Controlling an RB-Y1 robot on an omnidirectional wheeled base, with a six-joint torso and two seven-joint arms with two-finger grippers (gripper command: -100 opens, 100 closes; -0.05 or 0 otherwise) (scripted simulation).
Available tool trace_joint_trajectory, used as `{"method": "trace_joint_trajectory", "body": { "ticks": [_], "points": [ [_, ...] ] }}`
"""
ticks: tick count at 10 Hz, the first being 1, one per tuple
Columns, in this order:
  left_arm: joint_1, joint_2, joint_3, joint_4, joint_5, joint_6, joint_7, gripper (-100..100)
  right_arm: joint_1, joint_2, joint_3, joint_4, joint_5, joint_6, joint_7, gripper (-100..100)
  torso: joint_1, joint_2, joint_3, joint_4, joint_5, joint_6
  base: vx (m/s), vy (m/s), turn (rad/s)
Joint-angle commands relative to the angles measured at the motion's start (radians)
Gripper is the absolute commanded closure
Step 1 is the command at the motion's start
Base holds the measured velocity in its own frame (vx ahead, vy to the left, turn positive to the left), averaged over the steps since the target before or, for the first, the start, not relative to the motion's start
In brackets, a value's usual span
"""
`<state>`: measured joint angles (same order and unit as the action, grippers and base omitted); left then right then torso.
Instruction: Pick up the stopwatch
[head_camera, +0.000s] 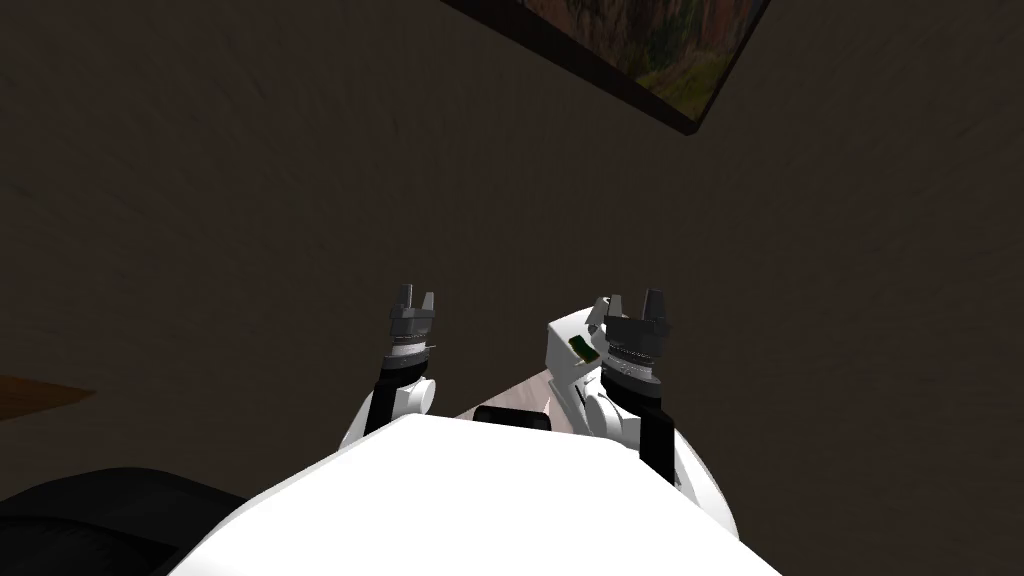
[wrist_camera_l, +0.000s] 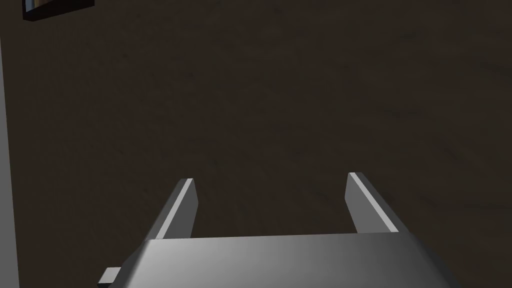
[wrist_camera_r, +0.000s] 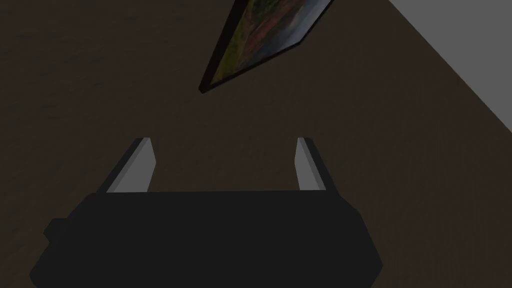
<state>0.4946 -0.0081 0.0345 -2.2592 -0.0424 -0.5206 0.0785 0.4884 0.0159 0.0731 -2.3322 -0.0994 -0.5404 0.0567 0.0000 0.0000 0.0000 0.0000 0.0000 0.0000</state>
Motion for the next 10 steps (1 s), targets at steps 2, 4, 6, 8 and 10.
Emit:
{"method": "trace_joint_trajectory", "body": {
  "ticks": [2, 4, 6, 8, 10],
  "points": [
    [0.000, 0.000, 0.000, 0.000, 0.000, 0.000, 0.000, 0, 0.003, -0.058, 0.013, 0.027, 0.008, 0.003, -0.007, -100, -0.002, 0.002, 0.001, 0.000, 0.000, 0.000, -0.067, -0.031, 0.061],
    [0.000, 0.000, 0.000, 0.000, 0.000, 0.000, 0.000, 0, 0.003, -0.112, 0.028, 0.056, 0.020, 0.005, -0.013, -100, -0.002, 0.005, 0.003, 0.001, -0.001, 0.000, -0.081, -0.032, 0.064],
    [0.000, 0.000, 0.000, 0.000, 0.000, 0.000, 0.000, 0, 0.002, -0.176, 0.047, 0.093, 0.038, 0.006, -0.020, -100, -0.002, 0.005, 0.003, 0.001, 0.000, 0.000, -0.064, -0.008, 0.082],
    [0.000, 0.000, 0.000, 0.000, 0.000, 0.000, 0.000, 0, 0.000, -0.213, 0.059, 0.114, 0.049, 0.007, -0.023, -100, 0.000, 0.005, 0.003, 0.001, 0.000, 0.000, -0.061, 0.009, 0.074],
    [0.000, 0.000, 0.000, 0.000, 0.000, 0.000, 0.000, 0, -0.003, -0.279, 0.086, 0.162, 0.076, 0.007, -0.031, -100, 0.000, 0.003, 0.002, 0.001, 0.000, 0.000, -0.048, 0.007, 0.090]
  ]
}}
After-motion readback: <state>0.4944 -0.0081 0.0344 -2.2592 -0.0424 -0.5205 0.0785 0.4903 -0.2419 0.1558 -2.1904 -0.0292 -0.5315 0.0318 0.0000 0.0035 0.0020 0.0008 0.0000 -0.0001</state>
